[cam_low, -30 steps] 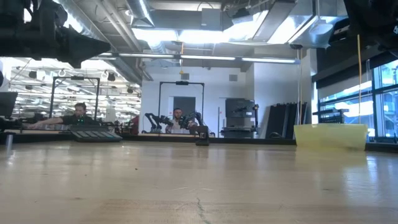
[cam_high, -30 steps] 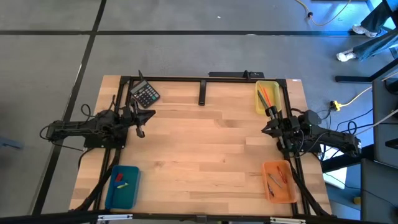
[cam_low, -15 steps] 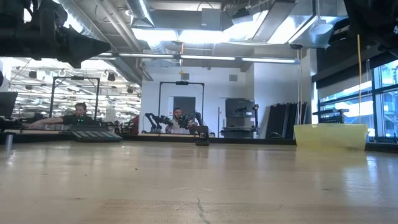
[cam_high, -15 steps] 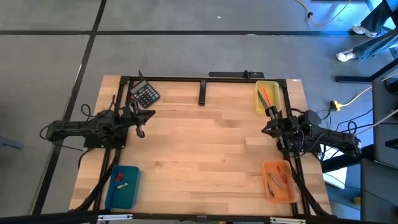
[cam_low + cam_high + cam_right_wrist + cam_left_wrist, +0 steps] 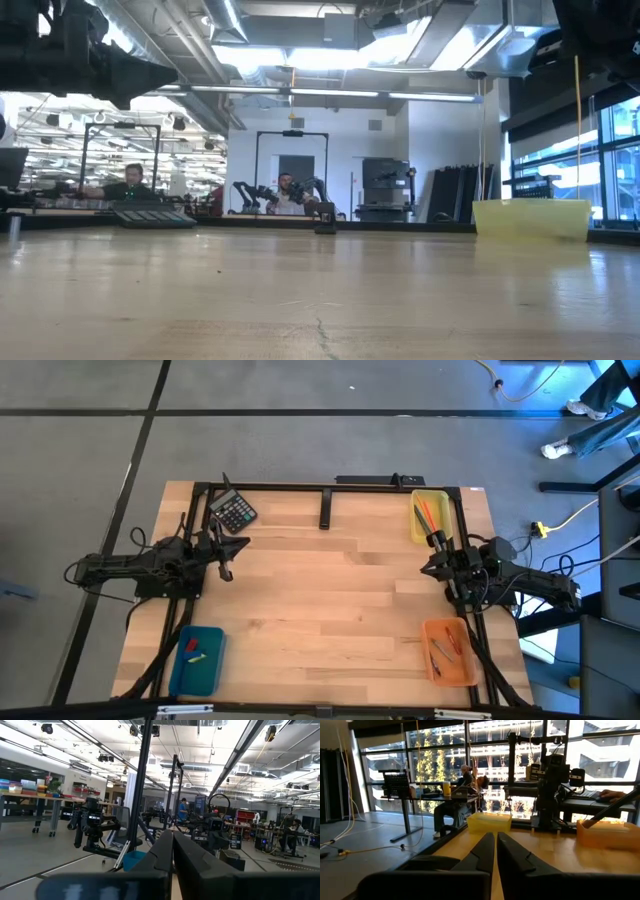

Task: Sort crayons/erasers/pens/pencils in bins
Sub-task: Return to Home Position

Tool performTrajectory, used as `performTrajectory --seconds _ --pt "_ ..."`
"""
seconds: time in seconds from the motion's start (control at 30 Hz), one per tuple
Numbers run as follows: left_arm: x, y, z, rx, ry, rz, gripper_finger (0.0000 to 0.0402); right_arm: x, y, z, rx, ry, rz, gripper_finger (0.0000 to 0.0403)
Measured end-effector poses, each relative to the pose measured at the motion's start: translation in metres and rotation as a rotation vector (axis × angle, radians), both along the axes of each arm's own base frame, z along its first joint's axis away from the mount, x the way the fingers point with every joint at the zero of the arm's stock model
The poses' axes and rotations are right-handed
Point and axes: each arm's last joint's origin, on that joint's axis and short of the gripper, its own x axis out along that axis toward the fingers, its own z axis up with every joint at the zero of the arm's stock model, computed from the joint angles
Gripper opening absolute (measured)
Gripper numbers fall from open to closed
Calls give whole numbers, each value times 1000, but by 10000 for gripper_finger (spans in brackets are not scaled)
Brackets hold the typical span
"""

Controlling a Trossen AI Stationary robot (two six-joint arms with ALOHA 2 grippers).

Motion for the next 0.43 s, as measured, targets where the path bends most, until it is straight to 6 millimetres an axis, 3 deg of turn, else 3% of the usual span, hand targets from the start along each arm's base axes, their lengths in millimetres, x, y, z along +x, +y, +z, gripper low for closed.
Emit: performTrajectory --seconds 0.43 --pt "0 0 0 0 0 0 23 0 0 0 0 0 0 19"
